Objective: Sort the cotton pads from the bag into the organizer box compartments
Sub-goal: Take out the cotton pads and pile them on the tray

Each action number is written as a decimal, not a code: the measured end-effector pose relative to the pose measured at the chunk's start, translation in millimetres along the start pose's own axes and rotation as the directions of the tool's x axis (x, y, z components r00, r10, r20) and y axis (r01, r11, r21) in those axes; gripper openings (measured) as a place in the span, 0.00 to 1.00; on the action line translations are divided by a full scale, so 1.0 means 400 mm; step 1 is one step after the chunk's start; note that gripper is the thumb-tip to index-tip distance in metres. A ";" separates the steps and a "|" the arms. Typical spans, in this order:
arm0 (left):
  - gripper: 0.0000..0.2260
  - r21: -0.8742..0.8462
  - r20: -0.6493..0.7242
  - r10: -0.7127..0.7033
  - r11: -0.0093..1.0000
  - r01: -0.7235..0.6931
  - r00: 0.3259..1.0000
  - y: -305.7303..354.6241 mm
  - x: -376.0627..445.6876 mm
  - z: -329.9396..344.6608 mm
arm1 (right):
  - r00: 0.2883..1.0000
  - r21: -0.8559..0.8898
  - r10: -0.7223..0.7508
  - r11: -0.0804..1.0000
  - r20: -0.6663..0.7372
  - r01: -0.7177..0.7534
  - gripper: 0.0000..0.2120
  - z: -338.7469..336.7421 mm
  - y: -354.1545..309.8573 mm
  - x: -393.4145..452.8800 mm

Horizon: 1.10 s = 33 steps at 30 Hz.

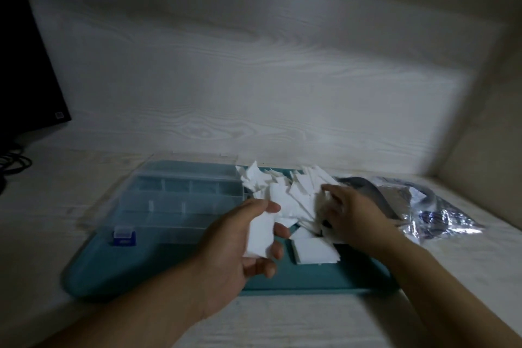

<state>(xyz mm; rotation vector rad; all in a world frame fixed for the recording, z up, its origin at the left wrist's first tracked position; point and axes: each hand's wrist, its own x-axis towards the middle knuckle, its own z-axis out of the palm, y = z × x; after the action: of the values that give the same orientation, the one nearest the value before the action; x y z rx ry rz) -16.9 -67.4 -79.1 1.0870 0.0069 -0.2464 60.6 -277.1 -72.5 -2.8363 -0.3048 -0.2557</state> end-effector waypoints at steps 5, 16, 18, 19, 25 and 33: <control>0.15 -0.022 0.020 -0.004 1.000 0.005 1.000 0.004 -0.003 -0.001 | 0.996 0.028 -0.006 1.000 -0.091 0.009 0.22 -0.018 -0.022 -0.016; 0.16 -0.027 0.055 0.009 1.000 -0.007 0.998 0.003 0.001 -0.007 | 0.975 0.167 0.137 0.980 -0.173 -0.108 0.15 -0.080 -0.020 -0.028; 0.17 -0.034 0.065 0.007 0.999 -0.004 0.998 0.004 0.000 -0.008 | 0.973 0.180 0.138 0.978 -0.188 -0.104 0.14 -0.085 -0.025 -0.029; 0.17 -0.040 0.069 0.006 0.999 -0.003 0.998 0.004 0.001 -0.008 | 0.973 0.183 0.134 0.978 -0.188 -0.100 0.13 -0.087 -0.028 -0.029; 0.18 -0.037 0.086 0.005 0.999 -0.002 0.996 0.004 -0.001 -0.009 | 0.964 0.228 0.092 0.973 -0.251 -0.033 0.17 -0.087 -0.045 -0.041; 0.18 -0.026 0.103 0.009 1.000 -0.006 0.995 0.002 0.001 -0.013 | 0.997 -0.013 0.032 0.999 -0.070 -0.033 0.05 -0.081 -0.045 -0.041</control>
<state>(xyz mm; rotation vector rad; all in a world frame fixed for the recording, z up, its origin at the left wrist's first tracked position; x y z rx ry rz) -15.6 -62.6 -81.1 1.0474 -0.0860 -0.2948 35.9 -272.5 -40.4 -2.8357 -0.2430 -0.3502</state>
